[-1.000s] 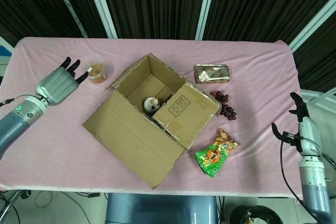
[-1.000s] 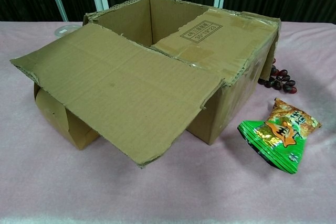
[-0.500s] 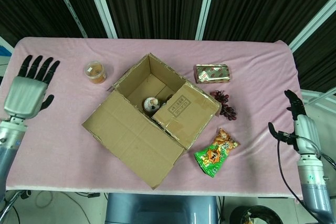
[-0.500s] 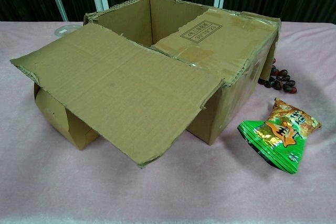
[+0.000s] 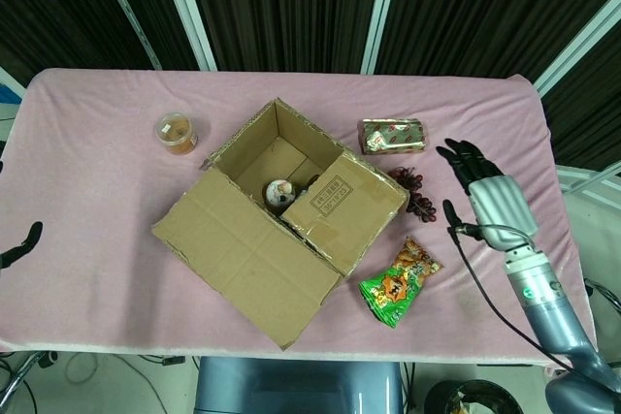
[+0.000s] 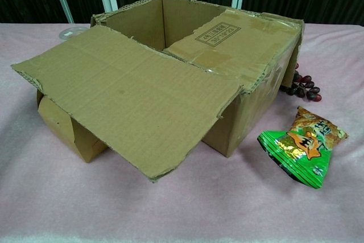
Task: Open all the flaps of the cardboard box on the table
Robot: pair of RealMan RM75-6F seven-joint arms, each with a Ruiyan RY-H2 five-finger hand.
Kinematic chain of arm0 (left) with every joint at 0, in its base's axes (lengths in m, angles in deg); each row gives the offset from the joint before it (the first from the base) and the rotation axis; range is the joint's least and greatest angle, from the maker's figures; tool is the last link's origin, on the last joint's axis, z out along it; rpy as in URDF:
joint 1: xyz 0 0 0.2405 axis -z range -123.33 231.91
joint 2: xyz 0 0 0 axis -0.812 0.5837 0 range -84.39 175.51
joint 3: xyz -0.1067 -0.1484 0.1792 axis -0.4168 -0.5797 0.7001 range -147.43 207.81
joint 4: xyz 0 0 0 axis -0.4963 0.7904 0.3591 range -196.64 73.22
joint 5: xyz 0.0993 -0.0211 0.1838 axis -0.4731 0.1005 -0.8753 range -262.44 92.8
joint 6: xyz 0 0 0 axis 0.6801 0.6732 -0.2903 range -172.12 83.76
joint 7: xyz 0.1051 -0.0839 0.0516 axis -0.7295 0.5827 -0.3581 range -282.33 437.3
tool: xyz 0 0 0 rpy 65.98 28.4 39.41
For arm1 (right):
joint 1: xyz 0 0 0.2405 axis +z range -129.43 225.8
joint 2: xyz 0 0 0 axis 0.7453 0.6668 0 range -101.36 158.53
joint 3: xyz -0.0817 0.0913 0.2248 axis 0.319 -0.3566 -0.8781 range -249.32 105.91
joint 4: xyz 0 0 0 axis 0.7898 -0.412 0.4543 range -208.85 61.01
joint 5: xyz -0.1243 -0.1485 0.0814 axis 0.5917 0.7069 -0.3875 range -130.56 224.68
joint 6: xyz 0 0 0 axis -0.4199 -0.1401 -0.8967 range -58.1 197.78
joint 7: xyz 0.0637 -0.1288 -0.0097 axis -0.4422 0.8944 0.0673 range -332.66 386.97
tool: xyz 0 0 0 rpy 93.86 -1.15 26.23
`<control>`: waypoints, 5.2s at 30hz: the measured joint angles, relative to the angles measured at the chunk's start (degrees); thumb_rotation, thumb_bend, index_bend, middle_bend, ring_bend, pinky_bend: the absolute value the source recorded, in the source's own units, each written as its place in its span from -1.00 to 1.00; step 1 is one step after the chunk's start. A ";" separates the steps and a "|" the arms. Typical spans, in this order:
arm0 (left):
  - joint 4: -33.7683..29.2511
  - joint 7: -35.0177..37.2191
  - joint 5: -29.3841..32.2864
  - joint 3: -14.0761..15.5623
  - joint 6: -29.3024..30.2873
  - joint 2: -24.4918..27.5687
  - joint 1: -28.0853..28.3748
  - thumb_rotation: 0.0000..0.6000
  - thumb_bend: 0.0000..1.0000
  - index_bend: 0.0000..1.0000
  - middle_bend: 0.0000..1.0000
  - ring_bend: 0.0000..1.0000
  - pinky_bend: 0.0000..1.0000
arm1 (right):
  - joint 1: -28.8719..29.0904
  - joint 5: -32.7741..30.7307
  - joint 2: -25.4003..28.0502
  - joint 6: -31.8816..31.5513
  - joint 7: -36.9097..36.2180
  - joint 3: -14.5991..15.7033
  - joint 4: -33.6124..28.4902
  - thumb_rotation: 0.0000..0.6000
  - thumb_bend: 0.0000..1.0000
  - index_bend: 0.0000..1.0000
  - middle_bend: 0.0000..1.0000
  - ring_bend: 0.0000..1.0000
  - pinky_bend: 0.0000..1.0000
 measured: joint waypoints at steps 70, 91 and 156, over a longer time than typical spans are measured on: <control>2.92 9.14 -3.58 -5.36 -8.82 -0.43 -3.48 1.00 -0.53 -1.00 -0.92 -1.00 -0.95 | 48.09 -27.56 -5.45 19.49 48.54 11.81 4.04 1.00 0.38 0.09 -0.38 -0.81 -0.54; 2.39 9.00 -4.29 -5.63 -8.72 -0.05 -3.95 1.00 -0.53 -1.00 -0.92 -1.00 -0.96 | 52.41 -34.27 7.15 17.30 58.85 16.90 -9.76 1.00 0.56 -0.33 -0.53 -0.85 -0.55; 1.83 7.58 -3.71 -5.98 -10.23 0.39 -3.99 1.00 -0.53 -1.00 -0.91 -1.00 -0.98 | 71.54 -54.70 32.31 25.55 81.15 32.07 -27.00 1.00 -0.42 -0.30 -0.52 -0.86 -0.55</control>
